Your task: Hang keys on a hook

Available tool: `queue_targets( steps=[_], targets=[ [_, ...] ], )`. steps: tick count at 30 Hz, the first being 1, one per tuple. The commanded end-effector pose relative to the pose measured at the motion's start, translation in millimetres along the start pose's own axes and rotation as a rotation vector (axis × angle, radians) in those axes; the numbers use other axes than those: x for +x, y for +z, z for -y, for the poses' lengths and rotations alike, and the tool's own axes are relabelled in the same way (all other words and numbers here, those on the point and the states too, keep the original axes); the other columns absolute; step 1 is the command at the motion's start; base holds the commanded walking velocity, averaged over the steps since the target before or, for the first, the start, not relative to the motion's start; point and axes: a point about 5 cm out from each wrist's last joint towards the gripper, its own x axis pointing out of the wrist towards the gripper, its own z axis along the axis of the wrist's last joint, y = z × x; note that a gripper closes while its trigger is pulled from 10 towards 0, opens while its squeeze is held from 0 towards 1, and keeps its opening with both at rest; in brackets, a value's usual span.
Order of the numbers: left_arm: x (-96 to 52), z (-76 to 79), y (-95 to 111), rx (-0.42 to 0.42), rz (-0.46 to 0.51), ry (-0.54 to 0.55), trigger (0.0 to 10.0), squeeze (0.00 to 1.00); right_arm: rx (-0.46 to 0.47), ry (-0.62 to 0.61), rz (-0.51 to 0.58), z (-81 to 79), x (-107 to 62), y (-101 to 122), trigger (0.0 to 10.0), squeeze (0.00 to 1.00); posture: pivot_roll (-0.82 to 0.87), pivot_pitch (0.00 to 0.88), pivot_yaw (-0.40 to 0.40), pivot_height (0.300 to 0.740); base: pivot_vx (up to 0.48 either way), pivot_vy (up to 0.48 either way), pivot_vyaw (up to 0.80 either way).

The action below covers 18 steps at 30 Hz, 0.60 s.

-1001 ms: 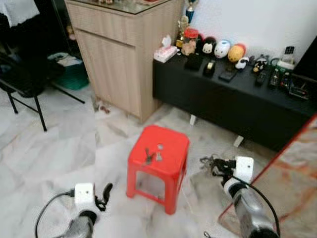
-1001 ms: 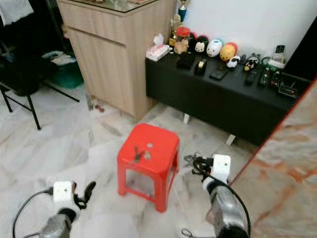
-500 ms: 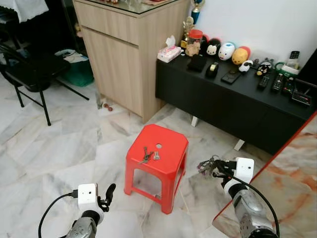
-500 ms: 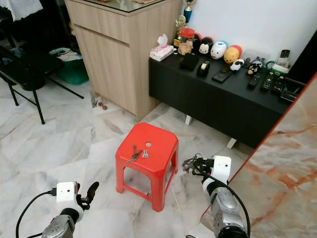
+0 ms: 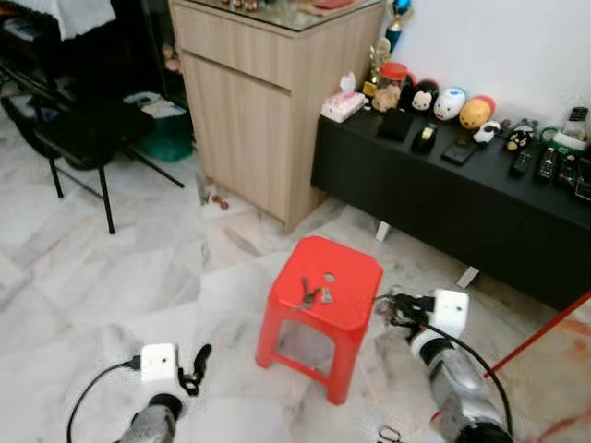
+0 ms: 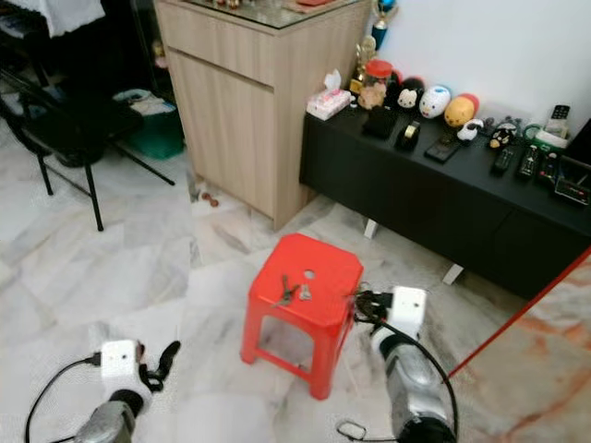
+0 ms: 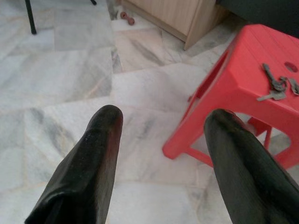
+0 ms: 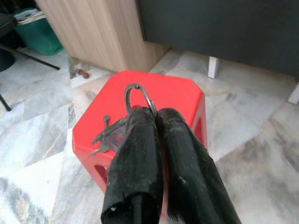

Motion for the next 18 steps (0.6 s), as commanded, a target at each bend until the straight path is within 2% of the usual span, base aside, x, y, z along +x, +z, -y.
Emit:
queue_targets(
  steps=[1,4,18],
  targets=[
    [-2.1,6.2,-6.1,-0.013,-0.019,-0.012,10.0,0.0,0.006,-0.037,0.007,9.8,-2.8,1.7,10.0,0.0,-0.04,0.057,-0.072,0.74,0.0,0.0,0.0],
    [-2.1,6.1,-5.7,-0.013,-0.016,-0.014,10.0,0.0,0.006,-0.059,-0.001,10.6,-2.6,0.9,10.0,0.0,-0.04,0.057,-0.07,0.74,0.0,0.0,0.0],
    [-1.8,5.7,-4.3,-0.013,-0.008,-0.018,10.0,0.0,0.005,-0.075,-0.008,10.1,-2.4,-0.6,10.0,0.0,-0.03,0.059,-0.067,0.74,0.0,0.0,-0.75]
  ],
)
